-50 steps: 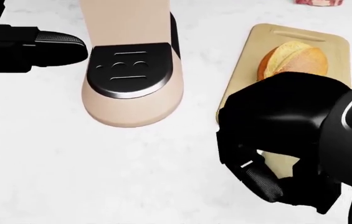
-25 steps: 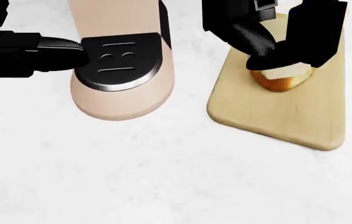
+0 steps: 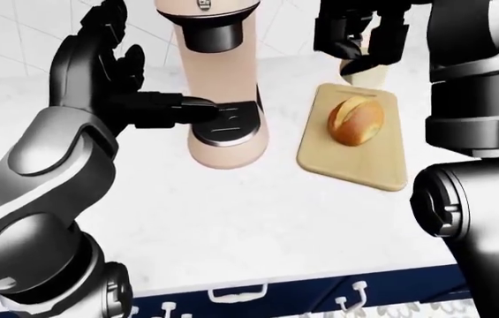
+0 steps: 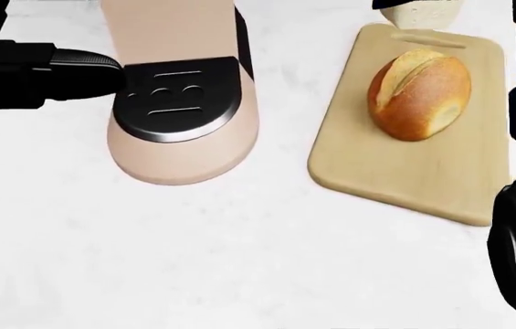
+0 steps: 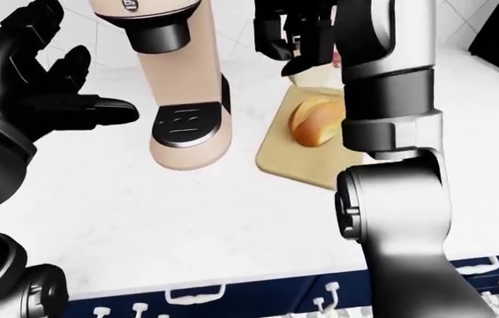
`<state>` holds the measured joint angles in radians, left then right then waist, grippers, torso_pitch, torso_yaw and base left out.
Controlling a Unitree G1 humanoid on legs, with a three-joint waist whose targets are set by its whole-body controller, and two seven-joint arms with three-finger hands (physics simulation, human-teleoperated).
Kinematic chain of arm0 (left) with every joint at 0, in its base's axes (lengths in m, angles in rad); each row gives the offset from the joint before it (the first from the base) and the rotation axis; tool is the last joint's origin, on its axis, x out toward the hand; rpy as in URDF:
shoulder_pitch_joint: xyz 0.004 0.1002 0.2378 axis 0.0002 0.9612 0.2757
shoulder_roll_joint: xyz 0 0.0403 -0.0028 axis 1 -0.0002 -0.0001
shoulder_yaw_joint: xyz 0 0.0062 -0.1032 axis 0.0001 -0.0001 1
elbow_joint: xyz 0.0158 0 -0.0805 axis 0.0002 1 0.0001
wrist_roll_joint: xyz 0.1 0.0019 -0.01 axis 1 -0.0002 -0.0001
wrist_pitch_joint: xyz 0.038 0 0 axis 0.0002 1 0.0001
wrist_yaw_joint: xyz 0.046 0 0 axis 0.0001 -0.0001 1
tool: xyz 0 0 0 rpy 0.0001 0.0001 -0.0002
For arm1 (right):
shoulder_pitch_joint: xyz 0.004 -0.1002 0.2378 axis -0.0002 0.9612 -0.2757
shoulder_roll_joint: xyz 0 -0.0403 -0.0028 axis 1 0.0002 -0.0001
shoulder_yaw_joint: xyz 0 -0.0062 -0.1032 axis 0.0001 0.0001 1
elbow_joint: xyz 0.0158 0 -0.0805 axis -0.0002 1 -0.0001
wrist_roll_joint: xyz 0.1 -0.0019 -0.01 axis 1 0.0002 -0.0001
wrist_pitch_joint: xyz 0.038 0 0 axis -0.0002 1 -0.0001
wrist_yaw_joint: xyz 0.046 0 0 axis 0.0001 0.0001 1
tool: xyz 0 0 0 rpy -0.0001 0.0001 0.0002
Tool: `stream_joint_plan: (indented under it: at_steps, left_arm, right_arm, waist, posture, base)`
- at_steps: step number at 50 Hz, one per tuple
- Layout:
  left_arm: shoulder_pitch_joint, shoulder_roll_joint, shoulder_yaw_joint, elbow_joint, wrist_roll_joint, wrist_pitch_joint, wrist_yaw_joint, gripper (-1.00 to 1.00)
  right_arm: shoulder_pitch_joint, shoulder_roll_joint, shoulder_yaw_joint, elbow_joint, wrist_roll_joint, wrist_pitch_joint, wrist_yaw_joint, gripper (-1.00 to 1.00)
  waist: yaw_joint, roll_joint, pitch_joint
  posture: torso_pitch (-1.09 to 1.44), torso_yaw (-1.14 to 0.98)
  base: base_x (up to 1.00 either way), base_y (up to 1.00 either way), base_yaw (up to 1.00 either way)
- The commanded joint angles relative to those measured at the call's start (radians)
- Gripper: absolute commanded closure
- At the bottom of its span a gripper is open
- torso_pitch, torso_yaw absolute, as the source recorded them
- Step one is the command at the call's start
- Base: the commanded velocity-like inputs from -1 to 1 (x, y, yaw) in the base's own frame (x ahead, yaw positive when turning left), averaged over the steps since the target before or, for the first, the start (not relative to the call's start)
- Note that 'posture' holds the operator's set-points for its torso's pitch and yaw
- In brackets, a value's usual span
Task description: Pick up the wedge of cheese and place it on the slice of bread to prepare a simple cheese on bread dish.
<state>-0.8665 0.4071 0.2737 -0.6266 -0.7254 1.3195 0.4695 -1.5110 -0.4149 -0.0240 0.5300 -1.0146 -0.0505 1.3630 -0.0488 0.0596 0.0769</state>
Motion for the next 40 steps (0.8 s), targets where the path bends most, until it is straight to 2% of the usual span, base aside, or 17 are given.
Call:
stream_joint_plan:
  at_steps: [1,5,15,25,40]
  left_arm:
    - [-0.024,0.008,0.009,-0.02,0.006,-0.031,0.0,-1.0]
    - [-0.02,0.007,0.008,-0.021,0.01,-0.033,-0.003,-1.0]
    - [-0.011,0.001,0.009,-0.025,0.02,-0.036,-0.009,-1.0]
    - [-0.004,0.001,0.006,-0.023,0.027,-0.042,-0.019,-1.0]
    - [-0.025,0.002,0.009,-0.018,0.031,-0.03,-0.023,-1.0]
  right_arm:
    - [-0.046,-0.017,-0.01,0.028,-0.013,-0.032,-0.071,1.0]
    - [-0.073,-0.032,-0.005,0.174,-0.032,-0.076,-0.156,1.0]
    - [-0.09,-0.044,0.01,0.334,-0.08,-0.134,-0.274,1.0]
    - [-0.109,-0.046,0.018,0.417,-0.115,-0.165,-0.336,1.0]
    - [-0.11,-0.015,0.023,0.485,-0.127,-0.19,-0.424,1.0]
  waist:
    - [-0.001,0.0,-0.032]
    - [0.002,-0.004,-0.033]
    - [0.012,-0.01,-0.033]
    - [0.017,-0.012,-0.034]
    - [0.019,-0.011,-0.039]
  posture:
    - [0.0,0.0]
    - [0.0,0.0]
    - [0.0,0.0]
    - [0.0,0.0]
    - [0.0,0.0]
  base:
    - [0.0,0.0,0.0]
    - [0.0,0.0,0.0]
    - [0.0,0.0,0.0]
    - [0.0,0.0,0.0]
    - [0.0,0.0,0.0]
